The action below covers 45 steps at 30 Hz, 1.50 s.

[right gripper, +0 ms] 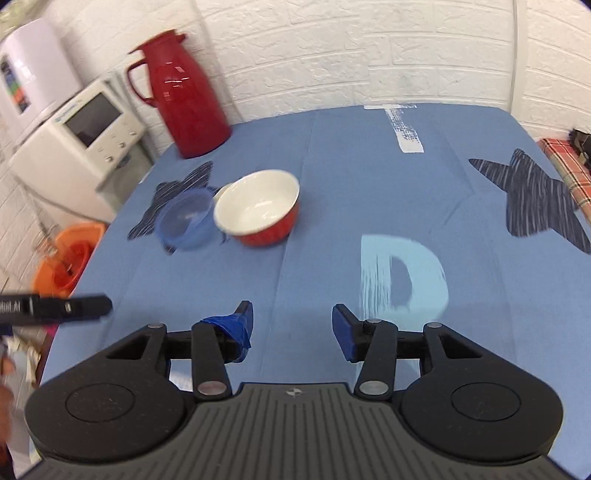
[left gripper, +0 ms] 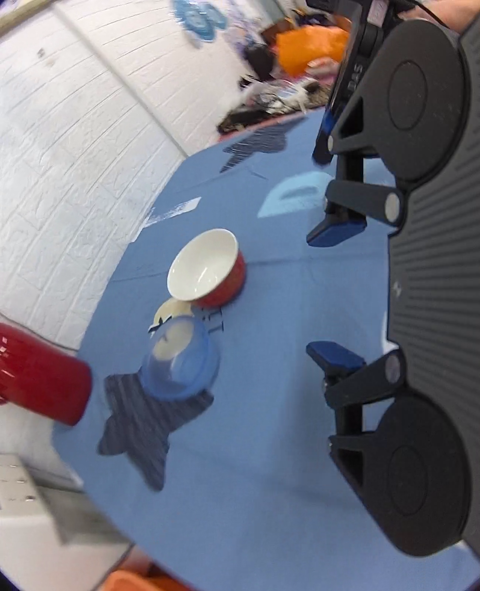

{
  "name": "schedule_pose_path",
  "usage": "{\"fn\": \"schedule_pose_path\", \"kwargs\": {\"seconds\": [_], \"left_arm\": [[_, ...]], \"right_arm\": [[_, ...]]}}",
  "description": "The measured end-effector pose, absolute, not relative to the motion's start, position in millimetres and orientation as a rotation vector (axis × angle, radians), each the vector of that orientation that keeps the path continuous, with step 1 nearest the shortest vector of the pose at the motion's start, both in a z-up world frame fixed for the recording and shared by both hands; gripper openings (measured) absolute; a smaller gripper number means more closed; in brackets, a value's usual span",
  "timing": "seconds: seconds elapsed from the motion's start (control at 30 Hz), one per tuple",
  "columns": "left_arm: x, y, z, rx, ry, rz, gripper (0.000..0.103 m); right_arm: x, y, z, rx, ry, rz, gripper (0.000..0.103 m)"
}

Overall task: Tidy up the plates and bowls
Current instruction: 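Move both open tools toward the red-and-white bowl, then grasp the red-and-white bowl's rim with both tools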

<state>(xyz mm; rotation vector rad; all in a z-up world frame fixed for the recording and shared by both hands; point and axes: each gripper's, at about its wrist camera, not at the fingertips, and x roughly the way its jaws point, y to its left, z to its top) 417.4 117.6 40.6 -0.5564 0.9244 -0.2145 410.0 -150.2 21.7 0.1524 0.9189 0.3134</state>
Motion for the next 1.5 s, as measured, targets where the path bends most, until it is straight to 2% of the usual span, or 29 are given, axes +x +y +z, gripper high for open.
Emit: {"fn": "schedule_pose_path", "kwargs": {"seconds": [0.23, 0.67, 0.73, 0.83, 0.9, 0.97, 1.0, 1.03, 1.07, 1.17, 1.5], "left_arm": [[493, 92, 4, -0.78, 0.907, -0.066, 0.054], [552, 89, -44, -0.744, 0.943, -0.026, 0.052], [556, 91, -47, -0.725, 0.951, -0.02, 0.044], [559, 94, -49, -0.715, 0.943, -0.026, 0.036], [561, 94, -49, -0.702, 0.943, -0.033, 0.035], [562, 92, -49, -0.692, 0.945, -0.039, 0.032], [563, 91, -49, -0.689, 0.946, -0.05, 0.028], [564, 91, -48, -0.69, 0.95, -0.066, 0.019], [565, 90, -46, -0.681, 0.954, -0.068, 0.015], [566, 87, -43, -0.652, 0.959, -0.072, 0.014], [558, 90, -40, -0.635, 0.969, -0.065, 0.012]], "right_arm": [[503, -133, -3, 0.212, 0.967, 0.26, 0.033], [579, -102, -47, 0.15, 1.019, 0.3, 0.035], [583, -93, -50, 0.102, 1.024, 0.314, 0.037], [586, -81, -56, 0.0, 1.036, 0.33, 0.039], [586, -81, -55, -0.01, 1.037, 0.328, 0.04], [586, -86, -54, 0.009, 1.039, 0.325, 0.037], [583, -89, -52, 0.027, 1.018, 0.333, 0.032], [580, -92, -51, 0.051, 0.991, 0.345, 0.027], [578, -94, -48, 0.066, 0.971, 0.348, 0.025], [571, -95, -43, 0.083, 0.949, 0.359, 0.022], [561, -84, -48, 0.11, 1.03, 0.38, 0.026]]}}
